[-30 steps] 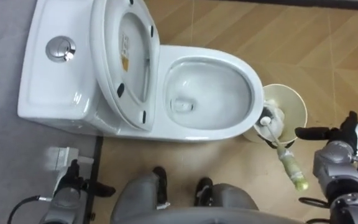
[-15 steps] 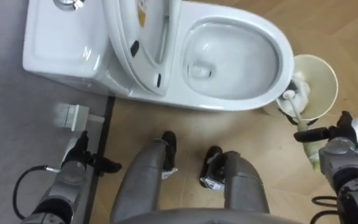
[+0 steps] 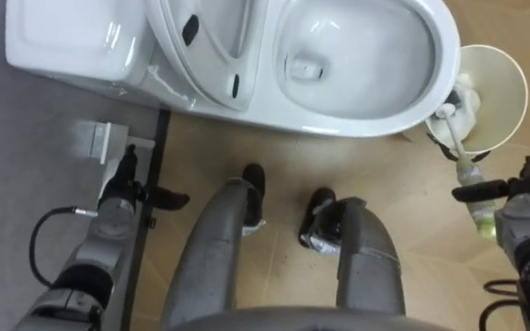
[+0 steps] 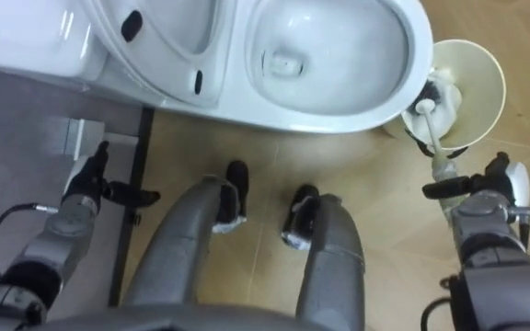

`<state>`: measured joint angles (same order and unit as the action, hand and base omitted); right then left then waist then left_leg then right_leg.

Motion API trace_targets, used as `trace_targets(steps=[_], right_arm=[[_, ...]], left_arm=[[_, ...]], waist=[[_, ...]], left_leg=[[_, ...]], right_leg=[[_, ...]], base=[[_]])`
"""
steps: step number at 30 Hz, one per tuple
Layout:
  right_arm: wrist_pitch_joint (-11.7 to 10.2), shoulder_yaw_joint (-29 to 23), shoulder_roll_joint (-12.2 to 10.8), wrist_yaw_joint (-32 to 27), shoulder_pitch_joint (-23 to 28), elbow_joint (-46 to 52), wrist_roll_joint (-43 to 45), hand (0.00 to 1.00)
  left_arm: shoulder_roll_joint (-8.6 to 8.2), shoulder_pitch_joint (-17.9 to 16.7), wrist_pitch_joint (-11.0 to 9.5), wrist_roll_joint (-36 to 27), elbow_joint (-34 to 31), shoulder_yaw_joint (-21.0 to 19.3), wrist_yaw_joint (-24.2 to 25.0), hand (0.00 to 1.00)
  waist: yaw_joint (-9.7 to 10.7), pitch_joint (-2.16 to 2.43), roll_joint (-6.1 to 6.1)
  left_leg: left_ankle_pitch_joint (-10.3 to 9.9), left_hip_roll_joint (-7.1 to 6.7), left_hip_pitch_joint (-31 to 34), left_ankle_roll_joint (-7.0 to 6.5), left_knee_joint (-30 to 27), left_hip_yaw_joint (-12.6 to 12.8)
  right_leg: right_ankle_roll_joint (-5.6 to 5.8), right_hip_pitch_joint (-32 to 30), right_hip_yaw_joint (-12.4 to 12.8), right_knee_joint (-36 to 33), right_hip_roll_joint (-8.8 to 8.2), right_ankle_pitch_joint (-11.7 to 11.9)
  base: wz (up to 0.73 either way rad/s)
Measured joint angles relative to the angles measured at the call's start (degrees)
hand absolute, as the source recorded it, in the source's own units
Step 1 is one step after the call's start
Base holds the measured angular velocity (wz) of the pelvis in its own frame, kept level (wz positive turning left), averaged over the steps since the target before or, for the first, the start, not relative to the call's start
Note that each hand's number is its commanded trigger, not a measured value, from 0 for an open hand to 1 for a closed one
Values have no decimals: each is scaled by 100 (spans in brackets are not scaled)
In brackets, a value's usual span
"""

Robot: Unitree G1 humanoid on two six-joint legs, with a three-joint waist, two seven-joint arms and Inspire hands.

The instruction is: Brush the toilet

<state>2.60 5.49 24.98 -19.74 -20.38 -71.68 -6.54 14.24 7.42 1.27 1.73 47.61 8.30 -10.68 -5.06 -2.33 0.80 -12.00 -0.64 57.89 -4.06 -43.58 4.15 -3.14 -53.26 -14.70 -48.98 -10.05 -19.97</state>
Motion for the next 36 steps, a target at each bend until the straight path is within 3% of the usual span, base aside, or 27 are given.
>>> trace_targets(steps=[9,14,25,27,28,36], right_arm=[[6,347,143,4,-223,-218,-67,0],[73,466,325,41,-213,-202,44,0],[112,756,343,306,-234,-185,-20,0],[121,803,344,394,-259,-187,-80,75],[122,874,355,452,-279,-190,-147,100],[113,1018,579,686,-261,-276,-487,100]], left_arm=[[64,92,-15,1,-199,136,-129,0],[277,90,-29,-17,-189,225,-125,0],[285,134,-31,-543,-301,370,-125,0],[285,141,-29,-557,-348,370,-125,0],[285,150,-24,-578,-374,395,-124,0],[287,154,-20,-656,-407,490,-19,0]], waist=[[-102,-26,-35],[-119,-39,-48],[-157,-45,-76],[-162,-44,-78],[-165,-57,-98],[-243,-60,-205]], left_leg=[[-21,-20,482,-22,-213,30],[-109,-29,837,-21,-567,36],[-259,-12,1457,14,-1242,39],[-260,-8,1560,15,-1316,39],[-260,-9,1593,15,-1351,36],[-309,-10,1688,-4,-1529,40]], right_leg=[[-47,-504,7,-299,-90,-75],[-93,-854,15,-697,-177,-216],[-200,-1467,58,-1428,-307,-429],[-217,-1575,63,-1510,-316,-437],[-227,-1601,52,-1548,-331,-444],[-227,-1685,60,-1707,-366,-480]], base=[[2],[4],[1],[0],[0],[0]])
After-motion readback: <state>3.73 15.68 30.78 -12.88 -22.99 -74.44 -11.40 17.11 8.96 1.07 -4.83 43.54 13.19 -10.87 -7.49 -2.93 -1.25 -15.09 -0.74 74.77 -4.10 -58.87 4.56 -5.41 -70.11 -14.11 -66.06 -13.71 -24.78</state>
